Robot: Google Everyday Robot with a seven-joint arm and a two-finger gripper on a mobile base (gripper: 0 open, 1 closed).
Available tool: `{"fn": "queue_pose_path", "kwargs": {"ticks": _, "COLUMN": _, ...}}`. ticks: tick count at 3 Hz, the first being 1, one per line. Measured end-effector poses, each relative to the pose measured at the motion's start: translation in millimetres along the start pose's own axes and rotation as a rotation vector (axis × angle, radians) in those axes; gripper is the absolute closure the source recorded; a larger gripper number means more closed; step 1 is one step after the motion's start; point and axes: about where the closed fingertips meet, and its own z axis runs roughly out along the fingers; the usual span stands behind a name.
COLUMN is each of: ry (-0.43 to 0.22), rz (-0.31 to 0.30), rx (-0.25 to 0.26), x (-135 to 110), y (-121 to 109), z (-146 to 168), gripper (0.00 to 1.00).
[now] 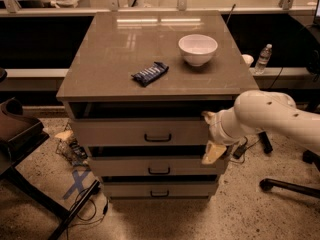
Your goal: Open top drawer
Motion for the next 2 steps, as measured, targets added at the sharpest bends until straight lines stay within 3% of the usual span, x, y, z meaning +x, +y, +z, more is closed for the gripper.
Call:
{"fn": "queue_pose_path", "kwargs": {"ticks": 1, "ry": 0.032, "rz": -0.014, "rx": -0.027, "x": -3.4, "y": -1.1, "z": 8.6, "gripper": 0.38}}
{"fn": "queue_pose_path", "kwargs": {"ticks": 2, "ry": 0.081, "rz": 0.000, "rx": -0.057, "x": 5.8, "y": 7.4, "z": -4.3, "gripper": 0.61}}
